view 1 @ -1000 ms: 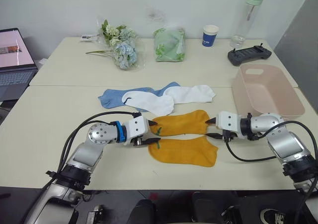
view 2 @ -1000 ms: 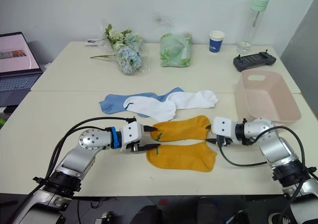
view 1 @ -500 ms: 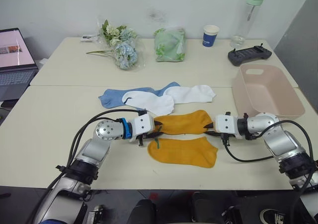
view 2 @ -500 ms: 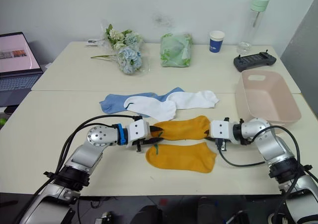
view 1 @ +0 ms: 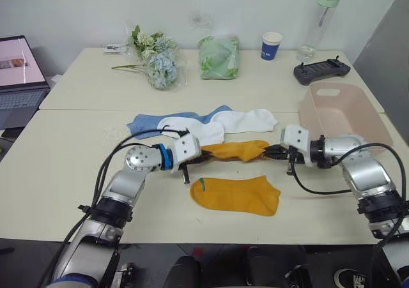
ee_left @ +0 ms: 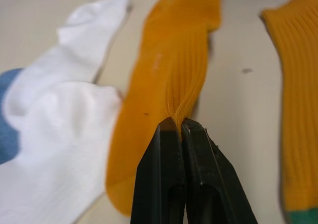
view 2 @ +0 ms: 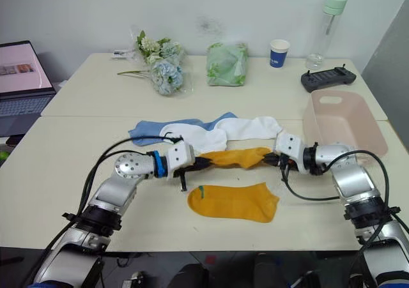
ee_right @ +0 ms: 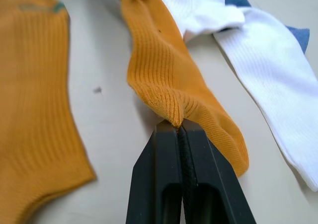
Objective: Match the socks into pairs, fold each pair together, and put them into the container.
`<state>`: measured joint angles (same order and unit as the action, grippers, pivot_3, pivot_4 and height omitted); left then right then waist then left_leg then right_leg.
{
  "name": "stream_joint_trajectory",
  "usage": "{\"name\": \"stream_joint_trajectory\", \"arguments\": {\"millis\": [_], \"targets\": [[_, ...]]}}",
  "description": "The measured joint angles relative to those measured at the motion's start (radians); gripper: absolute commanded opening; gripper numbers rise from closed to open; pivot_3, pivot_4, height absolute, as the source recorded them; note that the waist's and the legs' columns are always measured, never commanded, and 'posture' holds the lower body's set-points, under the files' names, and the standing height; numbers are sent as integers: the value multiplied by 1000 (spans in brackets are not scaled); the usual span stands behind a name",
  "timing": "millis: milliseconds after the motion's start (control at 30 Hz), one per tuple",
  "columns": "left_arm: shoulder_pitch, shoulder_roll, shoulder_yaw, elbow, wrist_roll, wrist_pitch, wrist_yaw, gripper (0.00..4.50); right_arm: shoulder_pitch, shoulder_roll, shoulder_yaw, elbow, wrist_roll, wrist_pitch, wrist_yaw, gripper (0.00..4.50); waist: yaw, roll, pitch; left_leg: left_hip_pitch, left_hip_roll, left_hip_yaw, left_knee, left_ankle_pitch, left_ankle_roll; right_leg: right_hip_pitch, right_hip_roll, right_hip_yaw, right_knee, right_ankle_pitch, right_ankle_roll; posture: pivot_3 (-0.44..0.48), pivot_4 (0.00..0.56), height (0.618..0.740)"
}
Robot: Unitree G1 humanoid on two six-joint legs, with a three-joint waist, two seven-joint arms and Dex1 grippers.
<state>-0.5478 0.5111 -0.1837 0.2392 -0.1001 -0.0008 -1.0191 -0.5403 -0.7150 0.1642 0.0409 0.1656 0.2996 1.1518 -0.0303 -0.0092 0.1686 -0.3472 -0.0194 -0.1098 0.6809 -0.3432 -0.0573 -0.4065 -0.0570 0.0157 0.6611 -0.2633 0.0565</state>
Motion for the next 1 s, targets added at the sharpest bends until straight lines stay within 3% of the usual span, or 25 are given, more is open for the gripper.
{"name": "stream_joint_trajectory", "arguments": {"millis": [133,267,567,767,867,1000], "targets": [[9,58,18,-127,-95,136,-81,24,21,-56,-37,-155,136,232,28,0,0,0,0,-1,0,-2,0,0,0,-1,0,0,-1,0,0,0,150,740],[79,142,27,-385,-254,374,-148,24,72,-151,-106,-399,365,521,57,0,0,0,0,-1,1,-3,-1,-1,1,0,0,0,-2,0,0,0,150,740],[272,357,90,-707,-595,820,-195,24,263,-281,-194,-625,706,827,65,0,1,0,0,1,2,-1,-1,-3,7,2,2,-1,1,0,0,0,150,740],[322,310,27,-672,-551,821,-131,24,331,-254,-183,-640,755,841,-7,0,2,-1,0,1,1,1,0,-2,9,2,2,0,1,0,0,0,150,740],[301,265,-14,-598,-499,796,-101,24,322,-207,-146,-558,718,818,-46,0,2,-1,0,1,1,1,0,-1,9,2,2,0,1,0,0,0,150,740],[246,254,-59,-512,-423,750,-102,24,294,-234,-70,-426,591,714,-25,0,2,-1,0,1,1,1,-1,-1,8,1,1,0,1,0,0,0,150,740]]}}
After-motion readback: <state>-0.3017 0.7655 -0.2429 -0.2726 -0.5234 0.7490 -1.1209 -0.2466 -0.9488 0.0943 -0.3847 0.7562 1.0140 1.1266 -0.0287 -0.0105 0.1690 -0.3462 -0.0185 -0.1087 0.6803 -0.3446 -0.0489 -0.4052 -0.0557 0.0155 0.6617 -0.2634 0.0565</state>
